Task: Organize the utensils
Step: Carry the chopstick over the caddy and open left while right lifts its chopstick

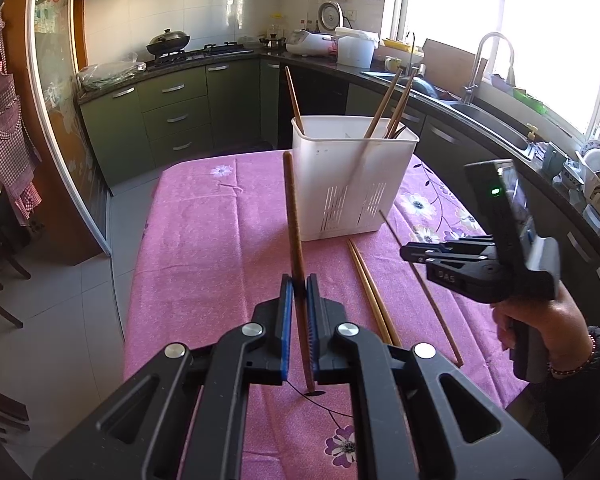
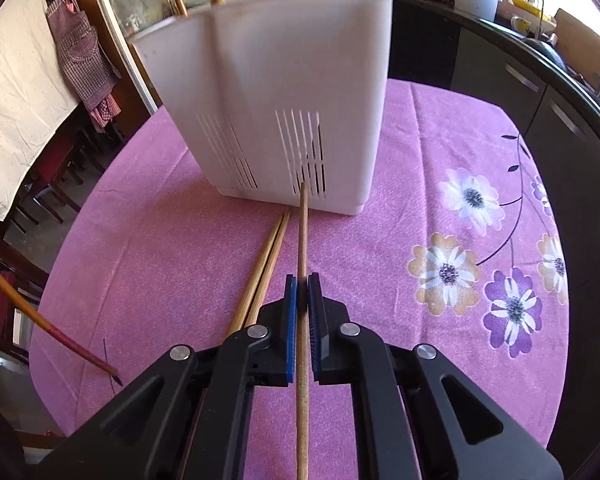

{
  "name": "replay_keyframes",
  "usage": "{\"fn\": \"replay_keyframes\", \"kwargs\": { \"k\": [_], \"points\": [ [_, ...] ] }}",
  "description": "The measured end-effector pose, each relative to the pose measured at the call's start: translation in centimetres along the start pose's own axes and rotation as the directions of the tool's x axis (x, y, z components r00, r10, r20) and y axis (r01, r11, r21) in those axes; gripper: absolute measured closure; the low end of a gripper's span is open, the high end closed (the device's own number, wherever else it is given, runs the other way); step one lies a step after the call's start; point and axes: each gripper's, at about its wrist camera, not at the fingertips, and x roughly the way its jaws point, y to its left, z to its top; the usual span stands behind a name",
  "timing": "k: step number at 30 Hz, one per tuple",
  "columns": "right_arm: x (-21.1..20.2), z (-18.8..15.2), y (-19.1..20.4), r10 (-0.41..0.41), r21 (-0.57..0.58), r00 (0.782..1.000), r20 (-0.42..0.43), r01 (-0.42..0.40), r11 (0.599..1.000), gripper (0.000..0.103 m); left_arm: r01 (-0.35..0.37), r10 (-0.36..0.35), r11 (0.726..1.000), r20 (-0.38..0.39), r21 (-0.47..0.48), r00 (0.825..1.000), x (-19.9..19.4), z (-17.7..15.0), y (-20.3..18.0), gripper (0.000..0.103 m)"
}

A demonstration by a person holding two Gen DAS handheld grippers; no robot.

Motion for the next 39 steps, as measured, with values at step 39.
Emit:
{"fn": "replay_keyframes", "kwargs": {
  "k": [39],
  "points": [
    [-15.0, -6.0, -0.8, 0.038, -0.043, 0.962, 0.271, -0.027, 0.999, 0.096, -0.022, 0.020, 0.999, 0.040, 0.046, 0.999, -2.7, 2.0, -0.8, 0.097]
  ]
}}
